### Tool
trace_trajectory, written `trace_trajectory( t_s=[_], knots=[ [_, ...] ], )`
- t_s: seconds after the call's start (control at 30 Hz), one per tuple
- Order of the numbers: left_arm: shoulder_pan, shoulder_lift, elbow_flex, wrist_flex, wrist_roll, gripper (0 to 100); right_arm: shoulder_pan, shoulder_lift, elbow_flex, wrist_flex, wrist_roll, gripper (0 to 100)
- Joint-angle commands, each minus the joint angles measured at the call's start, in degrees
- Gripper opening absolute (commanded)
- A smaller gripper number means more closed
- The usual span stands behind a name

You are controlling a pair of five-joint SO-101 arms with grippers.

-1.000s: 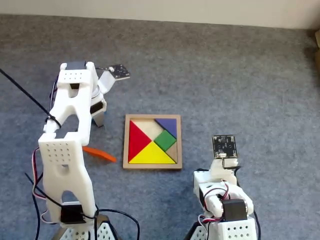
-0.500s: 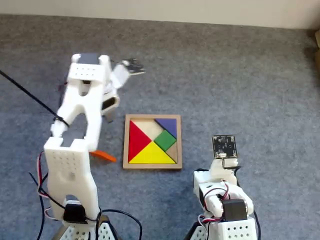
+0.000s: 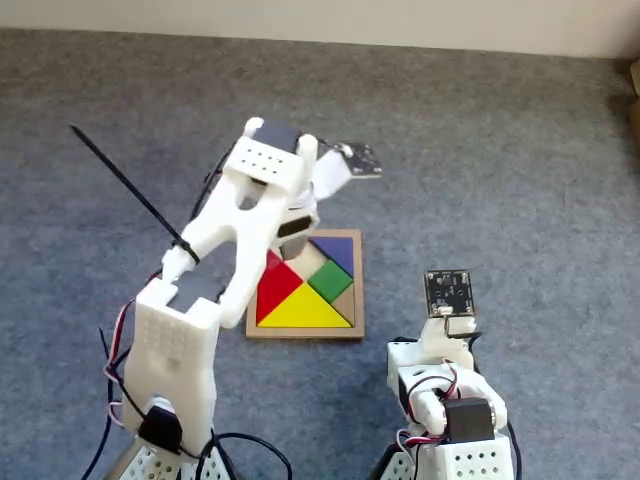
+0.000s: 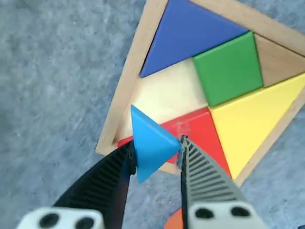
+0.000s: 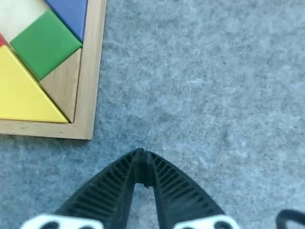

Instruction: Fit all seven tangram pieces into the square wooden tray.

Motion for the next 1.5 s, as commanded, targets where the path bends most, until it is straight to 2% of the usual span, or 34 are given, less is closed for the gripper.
trace_trajectory(
  t_s=[0.0, 0.17, 0.37, 0.53, 0.8, 0.93, 1.1, 1.47],
  knots=[
    [3.2, -3.7, -0.3, 0.4, 0.8, 16, 0.7, -1.0, 8.5, -1.6, -0.1, 0.6],
    [4.5, -3.7, -0.6, -0.7, 4.6, 22, 0.7, -1.0, 8.5, -1.6, -0.1, 0.6],
    [4.4, -4.4, -0.8, -0.4, 4.7, 22, 0.7, -1.0, 8.5, -1.6, -0.1, 0.6],
    [0.9, -3.8, -2.3, -1.3, 5.6, 22, 2.0, -1.0, 8.5, -1.8, 0.0, 0.6],
    [-3.3, -1.2, -1.5, -11.1, 14.0, 22, 2.2, -1.0, 8.5, -3.3, 0.0, 0.6],
    [-3.8, 3.7, -1.5, -14.2, 14.4, 22, 2.2, -1.0, 8.5, -3.5, -0.1, 0.6],
    [-2.2, 6.4, -1.3, -14.2, 14.4, 22, 2.2, -1.0, 8.5, -3.6, -0.1, 0.6],
    [3.6, 2.4, -1.5, -7.0, 14.5, 16, 2.2, -1.0, 8.5, -3.6, -0.1, 0.6]
  ],
)
